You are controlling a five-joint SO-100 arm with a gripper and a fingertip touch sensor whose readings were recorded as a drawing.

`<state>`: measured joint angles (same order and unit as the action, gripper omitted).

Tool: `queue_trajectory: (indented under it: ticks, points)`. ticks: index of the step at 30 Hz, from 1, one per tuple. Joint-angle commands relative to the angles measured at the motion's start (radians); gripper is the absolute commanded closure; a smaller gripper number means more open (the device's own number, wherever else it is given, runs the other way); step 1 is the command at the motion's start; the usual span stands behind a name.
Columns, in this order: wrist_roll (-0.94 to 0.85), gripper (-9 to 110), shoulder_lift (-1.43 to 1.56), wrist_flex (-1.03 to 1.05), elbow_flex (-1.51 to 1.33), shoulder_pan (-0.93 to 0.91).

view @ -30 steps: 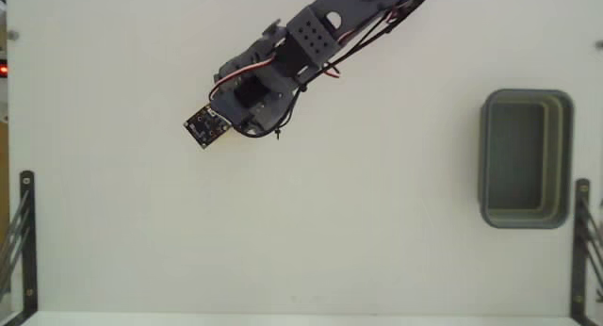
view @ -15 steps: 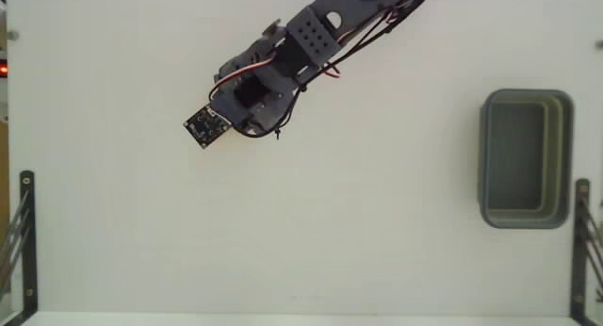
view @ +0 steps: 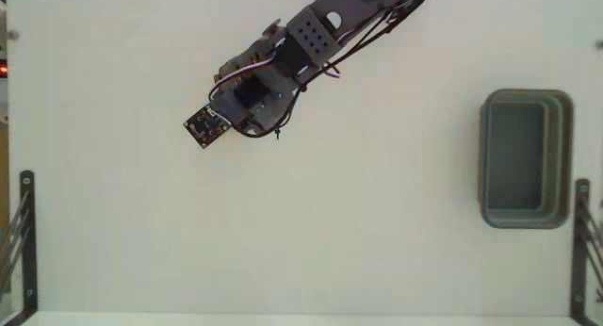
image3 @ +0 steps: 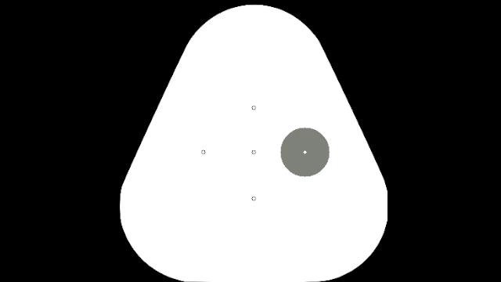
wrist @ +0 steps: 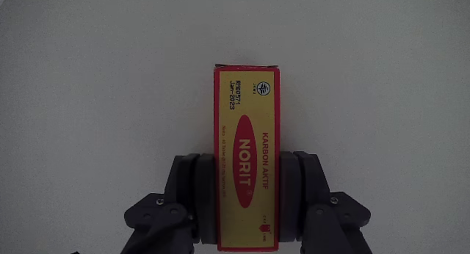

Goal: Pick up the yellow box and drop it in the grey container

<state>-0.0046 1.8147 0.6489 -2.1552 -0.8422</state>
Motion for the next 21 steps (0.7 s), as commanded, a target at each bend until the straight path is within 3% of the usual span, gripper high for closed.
queue_trajectory:
  ticks: [1, 21]
  points:
    - [0.005, 61, 0.025, -0.016, -0.001, -0.008]
    - [0.005, 63, 0.025, -0.016, -0.001, -0.008]
